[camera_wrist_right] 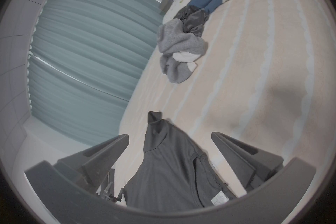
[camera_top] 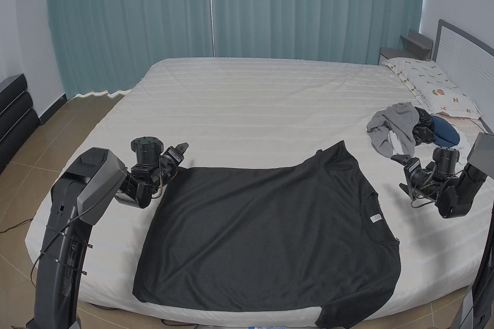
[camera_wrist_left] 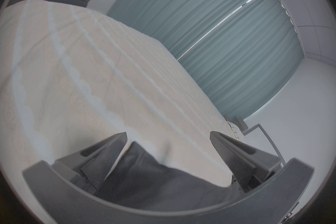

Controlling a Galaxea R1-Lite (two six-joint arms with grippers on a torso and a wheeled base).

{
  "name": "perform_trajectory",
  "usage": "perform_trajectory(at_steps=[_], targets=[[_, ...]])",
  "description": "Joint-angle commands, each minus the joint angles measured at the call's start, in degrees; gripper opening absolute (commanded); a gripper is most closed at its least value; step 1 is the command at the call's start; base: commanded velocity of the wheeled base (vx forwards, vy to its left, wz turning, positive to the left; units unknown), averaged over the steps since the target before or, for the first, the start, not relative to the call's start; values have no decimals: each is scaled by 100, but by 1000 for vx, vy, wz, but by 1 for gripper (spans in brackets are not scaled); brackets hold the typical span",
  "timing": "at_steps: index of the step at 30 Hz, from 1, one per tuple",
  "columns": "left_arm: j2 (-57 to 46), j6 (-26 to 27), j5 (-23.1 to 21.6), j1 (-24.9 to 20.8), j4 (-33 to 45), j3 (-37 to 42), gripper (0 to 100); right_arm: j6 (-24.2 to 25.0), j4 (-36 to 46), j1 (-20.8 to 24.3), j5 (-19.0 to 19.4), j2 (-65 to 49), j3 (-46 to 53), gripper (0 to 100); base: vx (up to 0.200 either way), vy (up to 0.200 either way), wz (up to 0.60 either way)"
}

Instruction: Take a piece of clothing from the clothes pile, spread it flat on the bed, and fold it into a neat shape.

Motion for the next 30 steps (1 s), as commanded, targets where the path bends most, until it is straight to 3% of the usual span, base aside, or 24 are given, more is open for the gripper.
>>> perform_trajectory(at_steps=[1, 6, 12, 13, 19, 30], targets=[[-351, 73, -294, 4, -32, 430, 100, 59, -325, 68, 237, -74, 522, 100, 0, 0, 0], [-184, 503, -294, 4, -32, 360, 100, 50, -378, 191, 219, -101, 619, 100, 0, 0, 0], [97, 556, -215, 4, -14, 17, 100, 50, -378, 182, 210, -92, 619, 100, 0, 0, 0], [106, 556, -197, 12, -14, -1, 0, 50, -378, 182, 202, -92, 619, 100, 0, 0, 0], [106, 556, -171, 74, -67, -9, 0, 50, -378, 182, 202, -74, 619, 100, 0, 0, 0], [282, 547, 506, 285, -207, -502, 0, 33, -387, 173, 193, -39, 610, 100, 0, 0, 0]])
